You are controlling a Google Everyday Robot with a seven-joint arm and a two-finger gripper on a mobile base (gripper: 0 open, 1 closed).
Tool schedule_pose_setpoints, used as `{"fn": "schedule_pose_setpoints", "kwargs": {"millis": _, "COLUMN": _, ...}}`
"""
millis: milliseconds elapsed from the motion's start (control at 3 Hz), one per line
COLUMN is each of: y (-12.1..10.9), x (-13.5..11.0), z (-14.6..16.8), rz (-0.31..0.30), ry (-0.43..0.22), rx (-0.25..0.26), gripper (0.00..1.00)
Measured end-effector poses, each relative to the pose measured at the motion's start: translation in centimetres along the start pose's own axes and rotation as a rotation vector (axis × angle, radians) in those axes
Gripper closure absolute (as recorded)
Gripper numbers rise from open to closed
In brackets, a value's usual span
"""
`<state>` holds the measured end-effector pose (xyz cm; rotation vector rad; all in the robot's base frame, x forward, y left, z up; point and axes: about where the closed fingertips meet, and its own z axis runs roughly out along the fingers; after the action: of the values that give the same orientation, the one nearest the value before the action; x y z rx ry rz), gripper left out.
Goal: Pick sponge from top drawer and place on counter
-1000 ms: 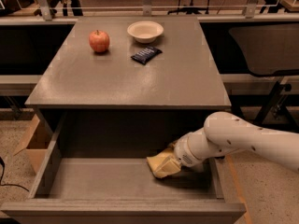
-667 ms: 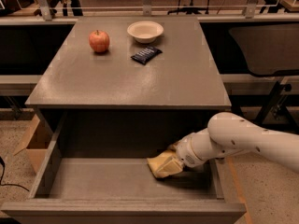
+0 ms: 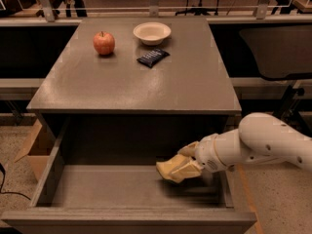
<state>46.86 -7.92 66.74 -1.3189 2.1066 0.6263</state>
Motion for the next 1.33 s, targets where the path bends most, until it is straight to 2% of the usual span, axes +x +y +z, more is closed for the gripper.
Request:
{"fn": "schedule_pose_setpoints", "kwargs": {"millis": 667, "y": 1.1, "x": -3.8, "z": -7.9, "rz": -0.13, "ry": -0.123, "rx": 0.043, "gripper": 1.0}}
{"fn": "schedule_pose_setpoints", "kwargs": {"millis": 1000, "y": 1.4, "x": -5.6, "z": -11.7, "rz": -0.201, "ry": -0.134, "rx": 0.083, "gripper": 1.0}}
{"fn": "schedule_pose_setpoints", "kwargs": {"millis": 1333, "y": 1.4, "x": -5.6, "z": -11.7, "rz": -0.201, "ry": -0.134, "rx": 0.083, "gripper": 1.0}}
